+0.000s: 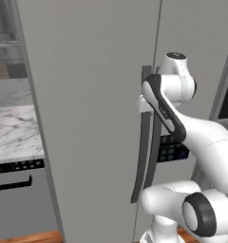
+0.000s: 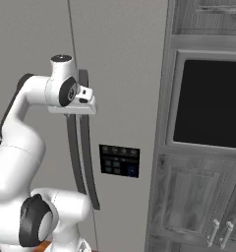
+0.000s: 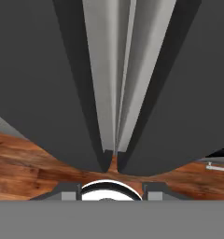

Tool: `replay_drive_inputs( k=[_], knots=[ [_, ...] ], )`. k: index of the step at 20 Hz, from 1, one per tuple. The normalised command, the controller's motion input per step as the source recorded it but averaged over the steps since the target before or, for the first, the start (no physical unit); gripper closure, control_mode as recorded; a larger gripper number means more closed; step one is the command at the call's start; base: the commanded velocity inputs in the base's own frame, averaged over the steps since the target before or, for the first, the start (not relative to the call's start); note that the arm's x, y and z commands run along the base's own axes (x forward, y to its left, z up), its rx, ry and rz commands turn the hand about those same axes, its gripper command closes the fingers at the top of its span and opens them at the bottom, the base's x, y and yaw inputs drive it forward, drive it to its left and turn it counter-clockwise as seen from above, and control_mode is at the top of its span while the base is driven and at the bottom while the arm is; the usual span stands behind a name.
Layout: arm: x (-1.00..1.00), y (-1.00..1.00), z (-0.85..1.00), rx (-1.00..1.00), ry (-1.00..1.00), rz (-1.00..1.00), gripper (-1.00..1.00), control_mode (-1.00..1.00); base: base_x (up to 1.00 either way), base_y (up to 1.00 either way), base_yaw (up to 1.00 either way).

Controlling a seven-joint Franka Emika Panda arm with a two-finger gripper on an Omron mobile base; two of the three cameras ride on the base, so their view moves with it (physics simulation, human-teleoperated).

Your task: Open the freezer door, pick up the ice cube tray from the freezer, and place it on the dining counter.

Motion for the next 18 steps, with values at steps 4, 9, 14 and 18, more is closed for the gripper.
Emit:
replay_drive_inputs(
  k=[4, 9, 14, 18],
  knots=[
    [-0.18, 0.00, 0.00, 0.00, 0.00, -0.01, -1.00, -1.00, 0.00, 0.00, 0.00],
    [-0.87, -0.02, 0.00, 0.00, 0.00, -0.08, -1.00, -1.00, 0.00, 0.00, 0.00],
    [-0.98, -0.04, 0.00, 0.00, 0.00, -0.10, -1.00, -1.00, 0.00, 0.00, 0.00],
    [-0.59, -0.04, 0.00, 0.00, 0.00, -0.09, -1.00, -1.00, 0.00, 0.00, 0.00]
  ],
)
